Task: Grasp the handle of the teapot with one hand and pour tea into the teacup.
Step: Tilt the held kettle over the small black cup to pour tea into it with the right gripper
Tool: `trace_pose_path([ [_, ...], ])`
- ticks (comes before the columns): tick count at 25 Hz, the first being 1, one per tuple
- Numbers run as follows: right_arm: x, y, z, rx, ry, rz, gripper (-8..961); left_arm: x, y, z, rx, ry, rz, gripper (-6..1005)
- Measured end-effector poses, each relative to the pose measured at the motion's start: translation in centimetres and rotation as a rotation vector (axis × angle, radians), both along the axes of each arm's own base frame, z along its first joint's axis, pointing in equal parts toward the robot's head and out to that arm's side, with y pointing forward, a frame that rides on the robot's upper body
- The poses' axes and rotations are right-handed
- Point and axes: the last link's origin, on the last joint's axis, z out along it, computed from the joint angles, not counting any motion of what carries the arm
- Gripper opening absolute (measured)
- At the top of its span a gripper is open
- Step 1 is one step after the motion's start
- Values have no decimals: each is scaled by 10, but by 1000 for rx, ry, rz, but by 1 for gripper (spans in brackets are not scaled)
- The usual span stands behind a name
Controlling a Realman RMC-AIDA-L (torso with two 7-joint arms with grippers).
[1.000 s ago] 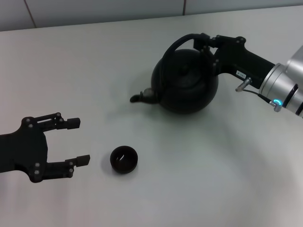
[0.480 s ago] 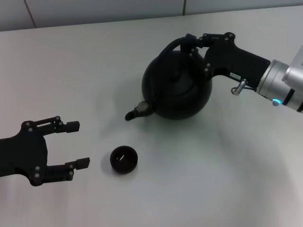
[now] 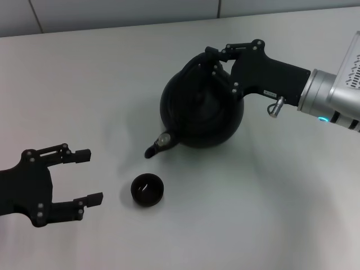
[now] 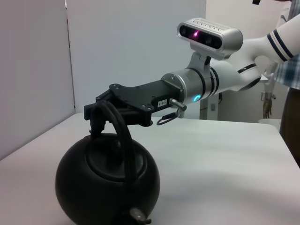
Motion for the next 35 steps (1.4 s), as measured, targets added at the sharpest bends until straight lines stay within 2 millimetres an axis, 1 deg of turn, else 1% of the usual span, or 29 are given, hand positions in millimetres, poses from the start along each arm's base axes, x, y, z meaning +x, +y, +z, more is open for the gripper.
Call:
trace_pose_path([
  [9, 0, 0, 1, 4, -16, 15, 135, -1, 1, 0, 6, 4, 4, 781],
  [13, -3, -4, 1, 11, -28, 63, 134, 0, 2, 0, 7, 5, 0, 782],
  [22, -6, -5, 5, 25, -37, 89, 132, 1, 3, 0, 7, 5, -2, 782],
  [35, -15, -7, 4, 24, -58, 143, 130, 1, 3, 0, 12, 6, 1, 782],
])
